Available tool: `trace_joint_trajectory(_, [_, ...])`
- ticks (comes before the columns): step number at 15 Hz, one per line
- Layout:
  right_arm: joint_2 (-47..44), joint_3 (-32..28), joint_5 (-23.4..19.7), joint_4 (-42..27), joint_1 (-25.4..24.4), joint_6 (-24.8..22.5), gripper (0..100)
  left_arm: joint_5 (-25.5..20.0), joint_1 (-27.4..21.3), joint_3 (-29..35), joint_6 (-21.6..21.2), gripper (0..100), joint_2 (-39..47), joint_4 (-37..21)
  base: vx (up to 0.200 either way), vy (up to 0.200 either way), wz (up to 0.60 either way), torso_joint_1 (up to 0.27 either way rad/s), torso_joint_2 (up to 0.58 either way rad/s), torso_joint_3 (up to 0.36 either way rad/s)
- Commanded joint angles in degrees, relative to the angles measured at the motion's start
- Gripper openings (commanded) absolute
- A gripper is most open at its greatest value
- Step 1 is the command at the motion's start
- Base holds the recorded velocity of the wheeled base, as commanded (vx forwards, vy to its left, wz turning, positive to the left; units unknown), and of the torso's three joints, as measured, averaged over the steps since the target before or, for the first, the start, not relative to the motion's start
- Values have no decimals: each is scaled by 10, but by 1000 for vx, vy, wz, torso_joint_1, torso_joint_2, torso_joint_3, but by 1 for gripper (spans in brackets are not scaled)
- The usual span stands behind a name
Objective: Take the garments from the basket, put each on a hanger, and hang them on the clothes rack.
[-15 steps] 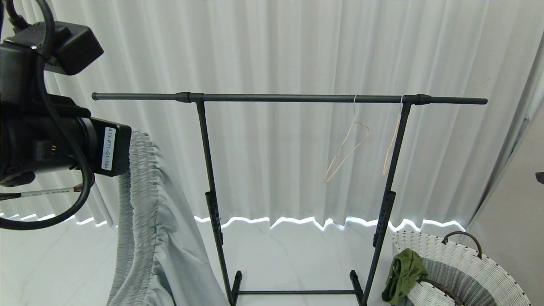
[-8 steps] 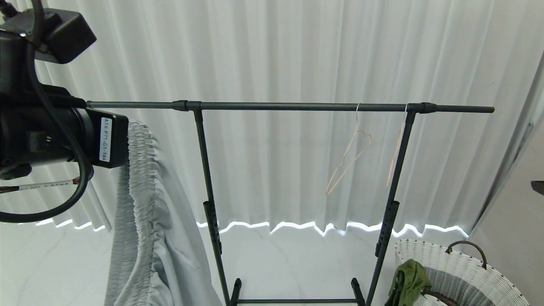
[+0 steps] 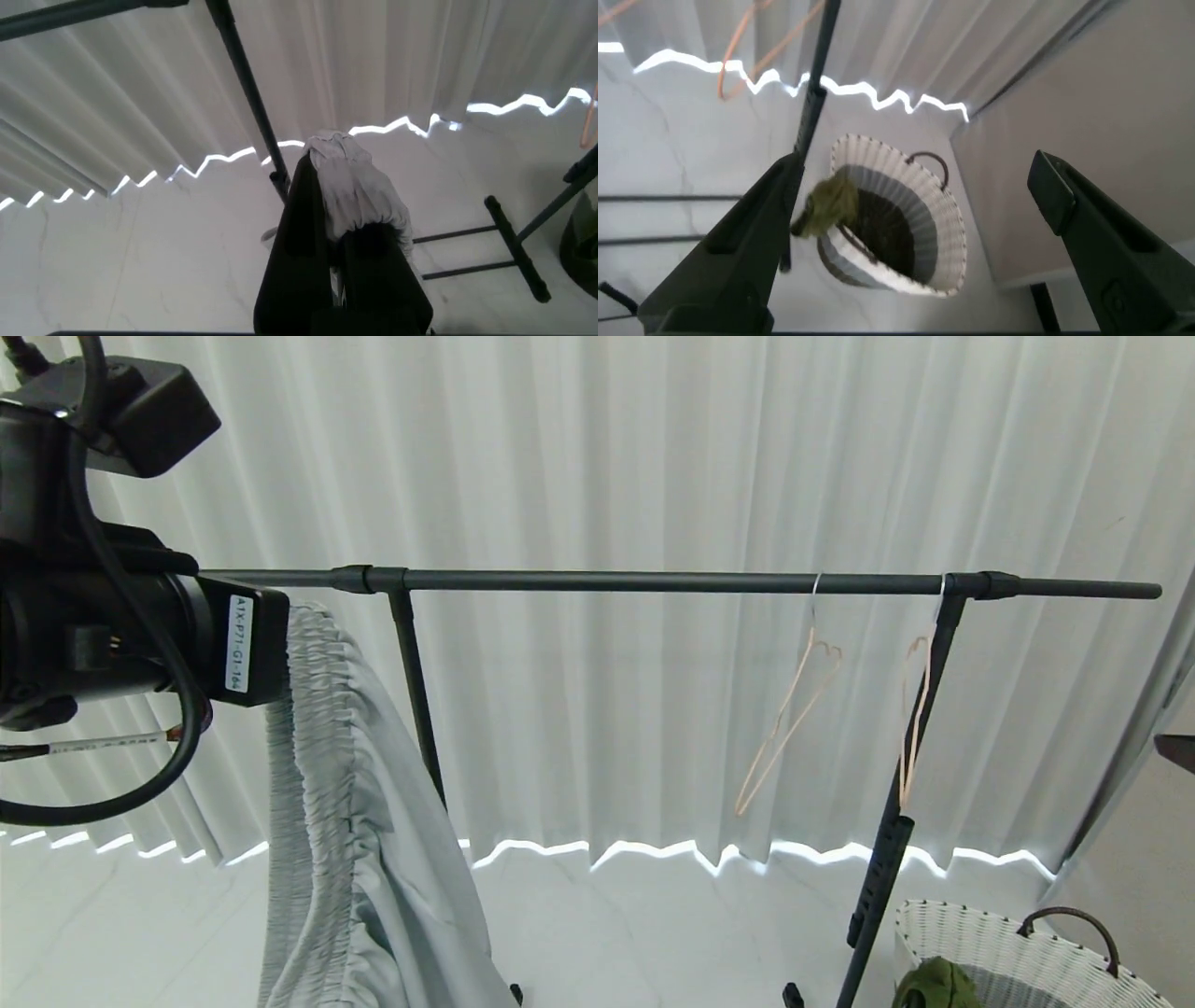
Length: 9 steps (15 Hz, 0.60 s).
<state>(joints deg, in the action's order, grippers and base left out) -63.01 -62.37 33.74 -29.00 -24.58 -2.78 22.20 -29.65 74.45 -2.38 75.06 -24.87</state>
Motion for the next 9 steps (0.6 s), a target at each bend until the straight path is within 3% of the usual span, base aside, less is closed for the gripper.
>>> trace_joint_trajectory(1, [-3, 12, -2, 11, 0, 1, 100, 0, 0, -1, 0, 0, 1, 0, 200, 0, 0, 7, 2, 7])
trace_joint_trajectory(6, [-18, 78, -39, 91, 1, 1, 100, 0, 1, -9, 0, 0, 4, 0, 200, 0, 0, 2, 3, 1])
trace_joint_trajectory(9, [-68, 111, -76, 181, 17, 3, 100, 0, 1, -27, 0, 0, 0, 0, 0, 0, 0, 0, 0, 0])
